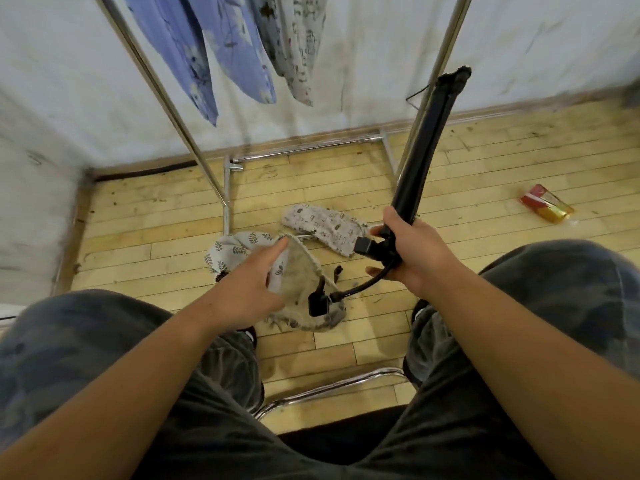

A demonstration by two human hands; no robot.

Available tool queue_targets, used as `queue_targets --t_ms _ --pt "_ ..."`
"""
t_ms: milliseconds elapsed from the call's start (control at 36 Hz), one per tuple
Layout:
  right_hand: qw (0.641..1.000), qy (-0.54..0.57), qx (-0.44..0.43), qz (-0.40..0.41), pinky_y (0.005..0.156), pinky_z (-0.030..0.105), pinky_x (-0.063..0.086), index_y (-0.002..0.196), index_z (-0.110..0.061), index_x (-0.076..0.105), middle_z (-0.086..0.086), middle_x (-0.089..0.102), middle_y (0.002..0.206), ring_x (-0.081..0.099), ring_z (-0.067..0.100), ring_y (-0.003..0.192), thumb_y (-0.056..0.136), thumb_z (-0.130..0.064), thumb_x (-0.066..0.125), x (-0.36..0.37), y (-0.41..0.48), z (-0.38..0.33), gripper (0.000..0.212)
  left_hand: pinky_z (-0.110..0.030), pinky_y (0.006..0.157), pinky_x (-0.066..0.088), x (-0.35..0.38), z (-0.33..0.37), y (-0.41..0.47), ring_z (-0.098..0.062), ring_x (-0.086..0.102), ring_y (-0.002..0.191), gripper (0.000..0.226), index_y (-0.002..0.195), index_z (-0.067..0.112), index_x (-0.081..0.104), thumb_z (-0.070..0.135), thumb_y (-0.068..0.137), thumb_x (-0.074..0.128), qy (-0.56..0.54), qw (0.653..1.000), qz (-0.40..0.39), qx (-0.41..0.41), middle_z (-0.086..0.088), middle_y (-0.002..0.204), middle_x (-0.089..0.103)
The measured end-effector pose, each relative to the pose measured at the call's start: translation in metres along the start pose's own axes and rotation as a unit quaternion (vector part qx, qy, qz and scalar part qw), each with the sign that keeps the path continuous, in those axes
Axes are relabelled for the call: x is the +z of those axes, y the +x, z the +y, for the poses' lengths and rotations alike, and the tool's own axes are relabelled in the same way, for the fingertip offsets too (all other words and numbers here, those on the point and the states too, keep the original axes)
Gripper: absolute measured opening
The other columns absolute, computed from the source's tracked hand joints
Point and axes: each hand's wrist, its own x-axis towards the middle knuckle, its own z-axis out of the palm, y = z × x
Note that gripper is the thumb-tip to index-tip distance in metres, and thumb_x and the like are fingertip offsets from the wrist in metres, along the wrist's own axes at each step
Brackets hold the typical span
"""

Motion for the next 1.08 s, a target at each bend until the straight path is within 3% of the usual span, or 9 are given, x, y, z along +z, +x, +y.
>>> queue_targets --t_ms 56,139,194,333,472,583,722,861,1083 --pt "1.0 0.016 -0.006 0.012 0.08 0.058 0.063 0.118 -0.016 0.058 0.003 0.066 0.113 0.065 0.033 0.113 0.103 -0.045 0.058 0.001 0.004 0.001 0.032 -0.029 0.06 0.058 0.005 -0.003 0.001 -0.004 0.068 0.079 0.102 0.162 0.047 0.007 0.01 0.089 0.068 -0.019 1.0 -0.005 0.003 0.011 0.167 0.019" --pt "0.999 0.035 -0.016 0.025 0.082 0.061 0.061 0.13 -0.017 0.054 0.002 0.065 0.109 0.066 0.033 0.112 0.104 -0.044 0.056 0.004 0.011 0.003 0.037 -0.03 0.084 0.059 0.012 -0.003 0.002 -0.004 0.058 0.119 0.103 0.162 0.045 0.006 0.012 0.088 0.069 -0.016 1.0 -0.004 0.01 0.013 0.168 0.017" --pt "0.998 0.041 -0.023 0.031 0.085 0.062 0.06 0.135 -0.02 0.052 -0.001 0.065 0.107 0.066 0.031 0.11 0.105 -0.043 0.055 0.006 0.013 0.006 0.038 -0.017 0.079 0.054 0.016 -0.001 0.003 -0.01 0.049 0.132 0.103 0.163 0.043 0.006 0.012 0.089 0.07 -0.022 1.0 -0.006 0.015 0.014 0.168 0.017" --pt "0.998 0.049 -0.042 0.022 0.091 0.061 0.059 0.138 -0.025 0.051 -0.002 0.065 0.114 0.065 0.029 0.115 0.105 -0.042 0.055 0.009 0.018 0.011 0.037 -0.028 0.073 0.059 0.024 0.005 0.012 0.003 0.062 0.093 0.101 0.162 0.046 0.008 0.011 0.089 0.07 -0.045 0.999 -0.013 0.016 0.017 0.167 0.017" --pt "0.997 0.003 -0.071 -0.006 0.107 0.053 0.047 0.15 -0.033 0.042 -0.007 0.06 0.134 0.056 0.023 0.132 0.105 -0.05 0.051 0.017 0.023 0.015 0.049 -0.042 0.077 0.061 0.028 -0.003 0.021 -0.006 0.066 0.098 0.103 0.162 0.046 0.01 0.012 0.086 0.072 -0.062 0.998 -0.028 -0.001 0.013 0.165 0.02" --pt "0.992 -0.04 -0.119 -0.024 0.12 0.05 0.036 0.151 -0.044 0.038 -0.021 0.055 0.137 0.048 0.013 0.138 0.104 -0.053 0.051 0.021 0.026 0.019 0.05 -0.02 0.049 0.048 0.029 -0.006 0.028 -0.002 0.06 0.054 0.1 0.162 0.043 0.013 0.007 0.088 0.07 -0.096 0.995 -0.015 -0.023 -0.007 0.149 0.047" --pt "0.985 -0.059 -0.152 -0.05 0.113 0.052 0.045 0.122 -0.048 0.058 -0.02 0.066 0.123 0.06 0.007 0.123 0.099 -0.051 0.062 0.022 0.029 0.023 0.023 -0.02 0.049 0.042 0.028 -0.006 0.033 -0.004 0.052 0.05 0.095 0.162 0.042 0.018 0.007 0.09 0.069 -0.148 0.988 -0.001 -0.054 0.001 0.105 0.063" --pt "0.986 -0.014 -0.152 -0.073 0.097 0.047 0.059 0.12 -0.03 0.064 -0.002 0.072 0.116 0.071 0.019 0.113 0.096 -0.035 0.072 0.02 0.026 0.02 0.026 -0.019 0.05 0.046 0.03 -0.008 0.036 -0.001 0.056 0.051 0.094 0.163 0.037 0.017 0.009 0.09 0.068 -0.118 0.992 0.008 -0.046 0.002 0.159 0.036" --pt "0.984 0.025 -0.129 -0.12 0.092 0.056 0.06 0.115 -0.021 0.061 0.011 0.073 0.115 0.074 0.02 0.106 0.092 -0.02 0.076 0.018 0.018 0.017 0.027 -0.011 0.043 0.038 0.028 0.001 0.028 0.008 0.054 0.046 0.091 0.164 0.032 0.019 0.004 0.091 0.065 -0.093 0.995 0.026 -0.036 -0.023 0.146 0.049"
